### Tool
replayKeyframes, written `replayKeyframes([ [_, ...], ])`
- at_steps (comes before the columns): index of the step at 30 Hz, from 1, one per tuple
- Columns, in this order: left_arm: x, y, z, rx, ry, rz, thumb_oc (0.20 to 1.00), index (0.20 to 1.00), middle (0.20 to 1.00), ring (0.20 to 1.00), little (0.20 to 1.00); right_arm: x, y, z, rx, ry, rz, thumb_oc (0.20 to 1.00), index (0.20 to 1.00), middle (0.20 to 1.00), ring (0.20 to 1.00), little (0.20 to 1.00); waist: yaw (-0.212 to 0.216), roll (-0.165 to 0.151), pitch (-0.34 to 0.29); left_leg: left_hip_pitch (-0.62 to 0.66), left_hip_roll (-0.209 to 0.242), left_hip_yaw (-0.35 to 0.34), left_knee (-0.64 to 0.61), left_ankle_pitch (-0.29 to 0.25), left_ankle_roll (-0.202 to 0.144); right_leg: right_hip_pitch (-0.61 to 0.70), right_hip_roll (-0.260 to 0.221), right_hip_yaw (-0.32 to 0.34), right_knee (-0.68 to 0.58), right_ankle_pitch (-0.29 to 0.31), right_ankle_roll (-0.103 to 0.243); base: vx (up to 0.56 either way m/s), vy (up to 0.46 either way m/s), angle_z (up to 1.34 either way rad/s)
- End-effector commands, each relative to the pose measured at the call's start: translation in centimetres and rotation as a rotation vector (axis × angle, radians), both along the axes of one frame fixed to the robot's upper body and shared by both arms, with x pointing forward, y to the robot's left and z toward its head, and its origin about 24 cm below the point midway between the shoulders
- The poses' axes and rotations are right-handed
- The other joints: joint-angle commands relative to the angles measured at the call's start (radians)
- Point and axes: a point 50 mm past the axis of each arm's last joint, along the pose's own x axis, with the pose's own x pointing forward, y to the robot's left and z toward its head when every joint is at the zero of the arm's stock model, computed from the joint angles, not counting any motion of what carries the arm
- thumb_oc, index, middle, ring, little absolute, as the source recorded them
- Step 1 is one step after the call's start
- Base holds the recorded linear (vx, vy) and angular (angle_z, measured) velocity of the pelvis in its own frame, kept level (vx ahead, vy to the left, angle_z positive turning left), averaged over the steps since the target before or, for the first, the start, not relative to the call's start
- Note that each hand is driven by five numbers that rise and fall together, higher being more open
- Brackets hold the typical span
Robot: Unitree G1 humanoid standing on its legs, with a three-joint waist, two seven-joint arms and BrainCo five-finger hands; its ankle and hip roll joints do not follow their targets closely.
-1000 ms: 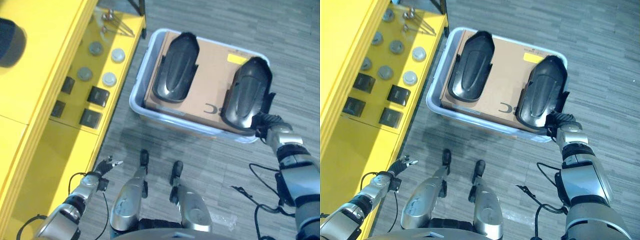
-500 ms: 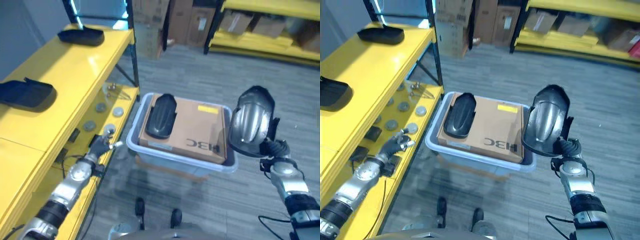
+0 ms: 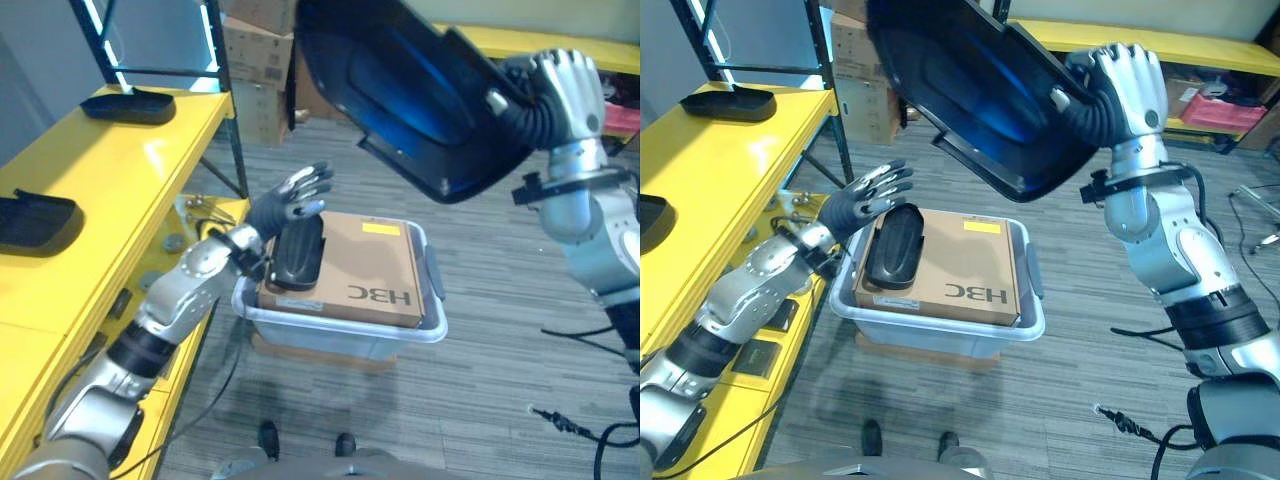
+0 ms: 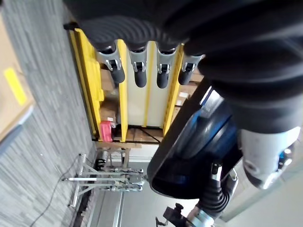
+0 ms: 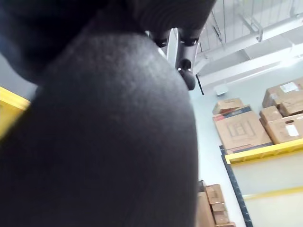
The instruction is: Move parts from the plastic box to the shelf.
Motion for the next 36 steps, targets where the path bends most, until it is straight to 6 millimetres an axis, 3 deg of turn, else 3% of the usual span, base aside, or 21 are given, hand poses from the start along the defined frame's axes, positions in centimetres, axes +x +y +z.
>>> replayKeyframes([
  [1, 0.9, 0.7, -0.7, -0.087, 0.051, 0.076, 1.0, 1.0, 1.0, 1.0, 1.0, 0.3, 0.2, 0.8, 0.053, -0.025, 0.027, 0.2, 0.2, 0.2, 0.2, 0.2, 0.047, -0.021, -0.043, 0.074, 0.046, 0.033, -0.006, -0.159, -0.05, 0.031, -0.015, -0.032, 0.01, -0.117, 0.04, -0.01, 0.013, -0.05],
  [6, 0.9, -1.4, 0.1, -0.12, 0.032, 0.046, 1.0, 1.0, 1.0, 1.0, 1.0, 1.3, 3.3, 0.0, 0.075, 0.024, 0.149, 0.2, 0.2, 0.2, 0.2, 0.2, 0.048, -0.019, -0.043, 0.075, 0.045, 0.029, -0.006, -0.163, -0.05, 0.032, -0.014, -0.029, 0.006, -0.117, 0.038, 0.0, 0.024, -0.02],
  [8, 1.2, -1.7, 1.2, -0.139, -0.033, 0.101, 1.0, 1.0, 1.0, 1.0, 1.0, 1.7, 5.4, -1.0, 0.094, 0.097, 0.254, 0.2, 0.2, 0.2, 0.2, 0.2, 0.055, -0.019, -0.04, 0.074, 0.041, 0.018, -0.006, -0.164, -0.05, 0.033, -0.014, -0.032, 0.006, -0.118, 0.037, 0.0, 0.0, 0.0],
  [18, 1.3, -1.8, 2.2, -0.257, -0.064, 0.182, 1.0, 1.0, 1.0, 1.0, 1.0, 1.0, 9.0, -4.3, 0.187, 0.264, 0.505, 0.2, 0.2, 0.2, 0.2, 0.2, 0.058, -0.019, -0.031, 0.073, 0.039, 0.009, -0.006, -0.166, -0.048, 0.032, -0.014, -0.035, 0.007, -0.12, 0.035, 0.0, 0.0, 0.01],
  [19, 1.1, -2.0, 2.5, -0.331, -0.053, 0.165, 0.2, 0.2, 0.2, 0.2, 0.2, 0.6, 9.8, -4.9, 0.195, 0.287, 0.552, 0.2, 0.2, 0.2, 0.2, 0.2, 0.057, -0.019, -0.028, 0.072, 0.039, 0.009, -0.006, -0.167, -0.048, 0.031, -0.014, -0.035, 0.007, -0.12, 0.035, 0.0, 0.0, 0.0],
  [30, -0.1, -3.5, 1.7, -0.241, -0.127, 0.117, 0.2, 0.2, 0.2, 0.2, 0.2, -1.3, 13.2, -8.6, 0.3, 0.428, 0.749, 0.2, 0.2, 0.2, 0.2, 0.2, 0.058, -0.013, -0.018, 0.074, 0.037, 0.013, -0.006, -0.171, -0.041, 0.027, -0.016, -0.032, 0.008, -0.119, 0.034, 0.0, -0.002, -0.01],
  [36, -0.3, -3.2, 1.4, -0.167, -0.199, 0.156, 0.2, 0.2, 0.2, 0.2, 0.2, -2.6, 14.5, -8.7, 0.287, 0.467, 0.913, 0.2, 0.2, 0.2, 0.2, 0.2, 0.07, -0.01, -0.014, 0.07, 0.037, 0.007, -0.006, -0.169, -0.041, 0.026, -0.015, -0.037, 0.006, -0.118, 0.034, 0.0, -0.033, 0.01],
])
